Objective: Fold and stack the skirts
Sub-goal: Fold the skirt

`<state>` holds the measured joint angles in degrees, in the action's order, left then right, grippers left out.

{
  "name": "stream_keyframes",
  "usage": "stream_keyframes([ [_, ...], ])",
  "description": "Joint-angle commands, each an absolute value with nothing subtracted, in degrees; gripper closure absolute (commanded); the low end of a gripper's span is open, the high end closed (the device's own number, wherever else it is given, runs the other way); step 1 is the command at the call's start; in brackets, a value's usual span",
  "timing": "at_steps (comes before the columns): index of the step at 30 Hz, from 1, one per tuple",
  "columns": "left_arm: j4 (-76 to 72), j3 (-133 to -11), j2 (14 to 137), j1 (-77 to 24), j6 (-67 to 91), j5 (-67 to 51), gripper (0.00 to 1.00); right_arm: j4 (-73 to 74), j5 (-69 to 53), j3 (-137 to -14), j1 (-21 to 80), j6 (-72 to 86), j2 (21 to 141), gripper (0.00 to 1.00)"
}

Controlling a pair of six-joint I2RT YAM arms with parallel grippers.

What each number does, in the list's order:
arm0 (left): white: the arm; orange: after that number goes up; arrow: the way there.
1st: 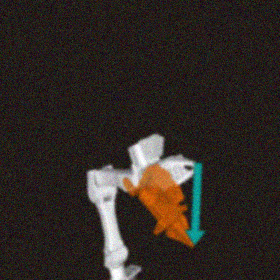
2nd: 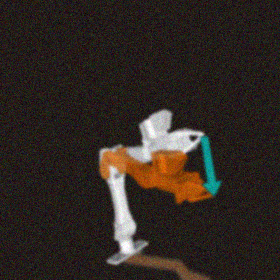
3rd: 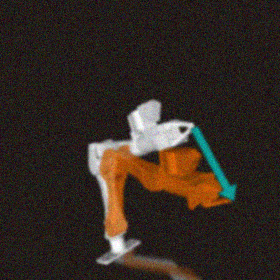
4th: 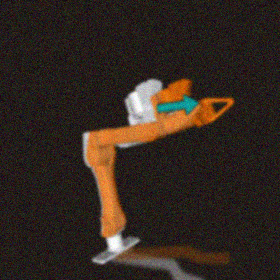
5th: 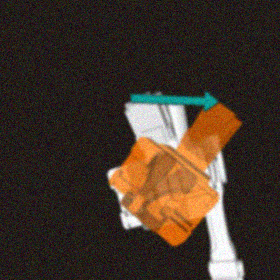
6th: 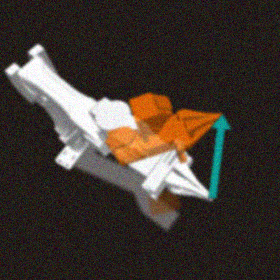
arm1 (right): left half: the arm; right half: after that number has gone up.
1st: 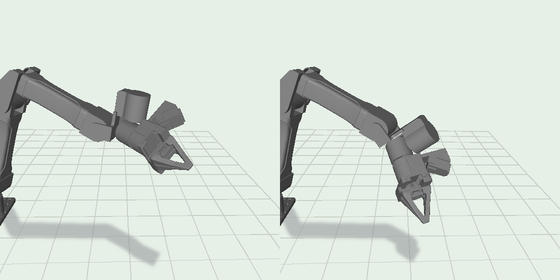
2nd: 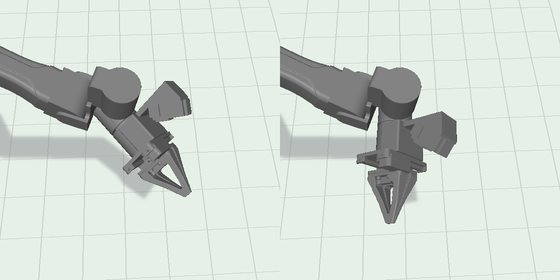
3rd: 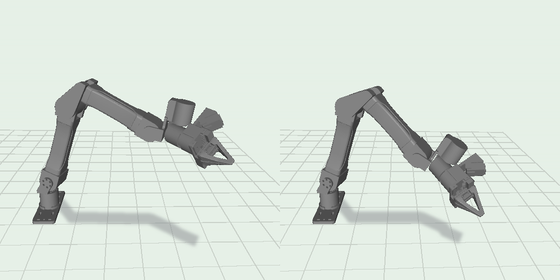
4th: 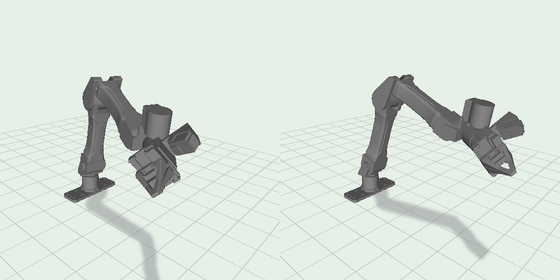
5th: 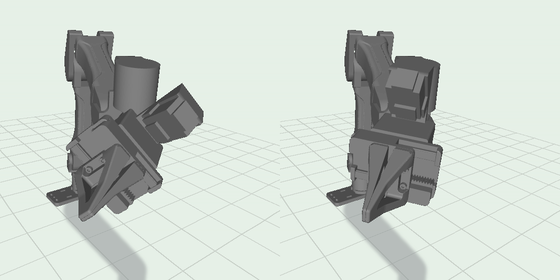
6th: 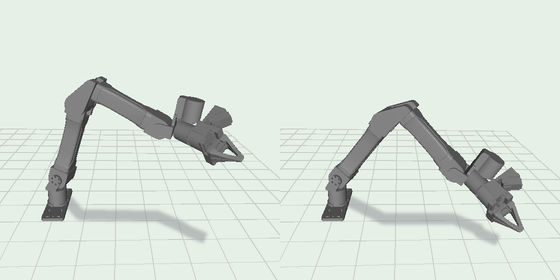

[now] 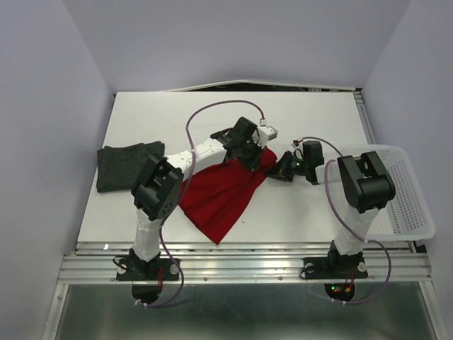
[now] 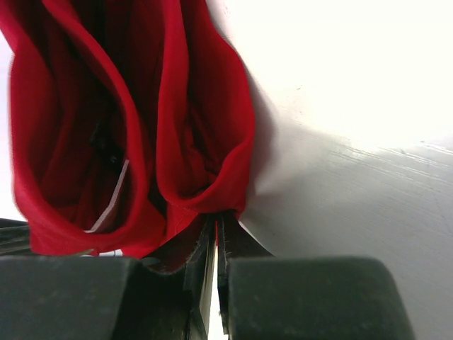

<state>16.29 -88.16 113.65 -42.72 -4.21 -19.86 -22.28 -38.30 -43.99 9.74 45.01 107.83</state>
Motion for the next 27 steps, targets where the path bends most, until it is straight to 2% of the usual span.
stream_keyframes([
  [1, 16.08, -90.7, 115.93, -43.42, -2.29, -22.15, 1.0, -20.21, -34.19, -42.54, 9.84, 44.3, 108.46, 0.91],
  [4, 16.26, -92.28, 119.87, -43.16, -2.46, -22.32, 1.0, -20.21, -34.71, -42.28, 9.84, 44.91, 107.49, 0.91],
  [6, 16.35, -93.33, 121.19, -42.89, -2.37, -22.5, 0.97, -19.6, -34.89, -42.19, 9.84, 44.91, 106.53, 0.91],
  [9, 16.09, -93.52, 122.61, -42.37, -2.28, -24.69, 0.86, -17.85, -35.51, -42.54, 9.84, 44.65, 104.77, 0.9],
  [10, 15.56, -93.08, 122.52, -42.1, -2.46, -25.83, 0.76, -16.1, -35.86, -42.89, 9.84, 44.47, 103.11, 0.9],
  [11, 15.12, -92.64, 122.0, -41.84, -2.72, -26.54, 0.72, -14.87, -36.38, -43.41, 9.84, 43.17, 102.23, 0.9],
  [16, 14.15, -90.71, 116.91, -40.96, -4.3, -30.75, 0.56, 2.32, -36.92, -49.74, 8.71, 33.24, 95.74, 0.92],
  [18, 13.71, -89.31, 114.45, -40.96, -4.39, -31.72, 0.51, 4.12, -37.09, -50.97, 8.7, 32.7, 92.65, 0.93],
  [21, 12.75, -87.46, 108.75, -40.96, -4.31, -32.7, 0.48, 4.22, -38.05, -52.98, 8.17, 31.99, 87.47, 0.93],
  [27, 13.44, -79.47, 95.48, -39.73, -4.56, -24.09, 0.44, -2.6, -40.34, -56.86, 8.17, 37.16, 85.34, 0.9],
])
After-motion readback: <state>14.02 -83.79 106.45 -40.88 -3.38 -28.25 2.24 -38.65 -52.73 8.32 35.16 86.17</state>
